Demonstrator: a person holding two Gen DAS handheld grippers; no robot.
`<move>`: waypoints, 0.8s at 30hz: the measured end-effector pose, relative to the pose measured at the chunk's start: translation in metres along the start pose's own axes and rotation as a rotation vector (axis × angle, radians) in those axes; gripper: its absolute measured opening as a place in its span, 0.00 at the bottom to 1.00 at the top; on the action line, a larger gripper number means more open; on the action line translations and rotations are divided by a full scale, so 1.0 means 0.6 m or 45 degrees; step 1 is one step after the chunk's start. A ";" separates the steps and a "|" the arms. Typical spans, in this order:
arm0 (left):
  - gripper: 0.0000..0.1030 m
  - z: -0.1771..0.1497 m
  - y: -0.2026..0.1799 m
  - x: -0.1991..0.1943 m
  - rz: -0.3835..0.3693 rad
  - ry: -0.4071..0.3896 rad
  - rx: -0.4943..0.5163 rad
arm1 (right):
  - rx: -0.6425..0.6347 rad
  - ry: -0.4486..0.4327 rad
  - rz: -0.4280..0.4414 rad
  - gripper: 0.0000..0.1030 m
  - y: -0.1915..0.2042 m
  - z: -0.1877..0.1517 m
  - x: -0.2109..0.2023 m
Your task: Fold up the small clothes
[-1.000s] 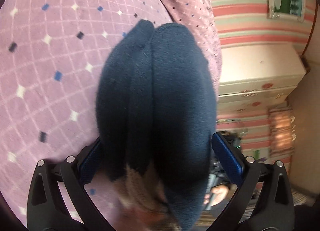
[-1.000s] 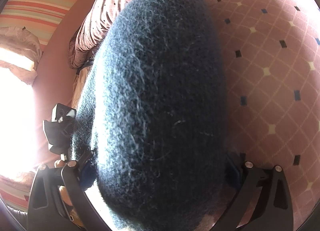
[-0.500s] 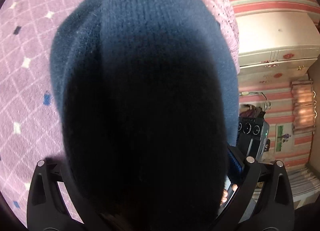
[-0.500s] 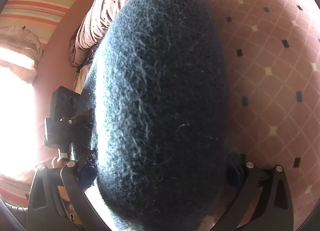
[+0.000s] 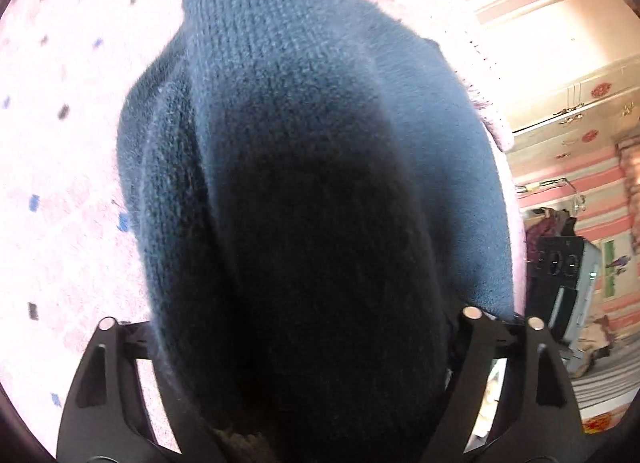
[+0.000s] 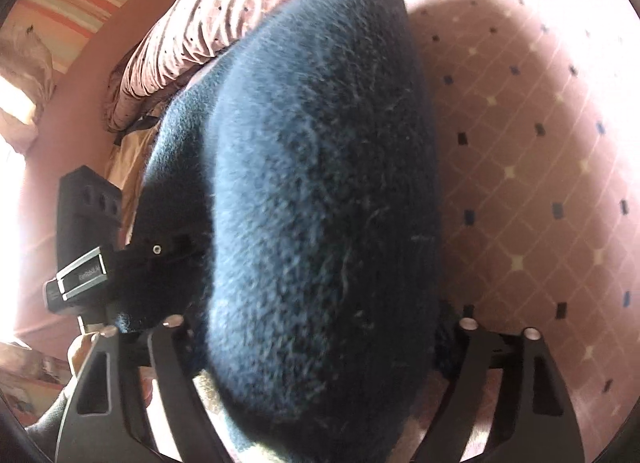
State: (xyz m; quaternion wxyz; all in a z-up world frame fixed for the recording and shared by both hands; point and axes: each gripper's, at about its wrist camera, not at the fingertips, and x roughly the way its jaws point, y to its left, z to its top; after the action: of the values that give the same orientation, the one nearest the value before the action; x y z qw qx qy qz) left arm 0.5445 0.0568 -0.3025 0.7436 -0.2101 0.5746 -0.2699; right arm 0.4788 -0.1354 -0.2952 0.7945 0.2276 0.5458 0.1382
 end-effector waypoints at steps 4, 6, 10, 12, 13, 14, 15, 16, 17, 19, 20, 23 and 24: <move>0.67 -0.016 -0.031 -0.023 0.043 -0.084 0.026 | -0.083 -0.062 -0.039 0.65 0.034 -0.003 -0.022; 0.63 -0.018 -0.052 -0.031 0.068 -0.109 0.061 | -0.100 -0.087 -0.036 0.64 0.042 -0.006 -0.031; 0.59 -0.020 -0.087 -0.053 0.046 -0.143 0.060 | -0.127 -0.140 0.001 0.63 0.054 -0.003 -0.060; 0.58 -0.020 -0.108 -0.055 0.036 -0.151 0.053 | -0.134 -0.161 0.016 0.63 0.049 -0.007 -0.085; 0.58 -0.020 -0.110 -0.058 0.028 -0.156 0.051 | -0.139 -0.173 0.017 0.63 0.045 -0.009 -0.095; 0.58 -0.021 -0.115 -0.062 0.021 -0.157 0.049 | -0.140 -0.181 0.018 0.63 0.043 -0.010 -0.105; 0.58 -0.026 -0.134 -0.060 0.014 -0.162 0.049 | -0.139 -0.187 0.019 0.63 0.038 -0.011 -0.115; 0.58 -0.034 -0.143 -0.063 0.010 -0.162 0.054 | -0.131 -0.199 0.020 0.63 0.029 -0.016 -0.132; 0.58 -0.044 -0.162 -0.062 0.005 -0.162 0.061 | -0.125 -0.208 0.018 0.63 0.023 -0.021 -0.144; 0.58 -0.059 -0.202 -0.055 -0.005 -0.156 0.077 | -0.110 -0.232 0.005 0.63 -0.001 -0.041 -0.190; 0.58 -0.070 -0.220 -0.050 -0.007 -0.153 0.085 | -0.101 -0.242 -0.007 0.63 -0.015 -0.050 -0.212; 0.58 -0.111 -0.295 -0.023 -0.027 -0.125 0.096 | -0.081 -0.254 -0.059 0.63 -0.065 -0.076 -0.278; 0.58 -0.129 -0.322 -0.006 -0.038 -0.113 0.089 | -0.072 -0.252 -0.073 0.63 -0.081 -0.082 -0.294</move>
State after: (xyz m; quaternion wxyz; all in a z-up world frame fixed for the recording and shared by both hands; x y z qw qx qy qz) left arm 0.4380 -0.0887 -0.1989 0.7711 -0.2042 0.5281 -0.2913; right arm 0.3669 -0.2489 -0.1931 0.8543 0.2017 0.4667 0.1076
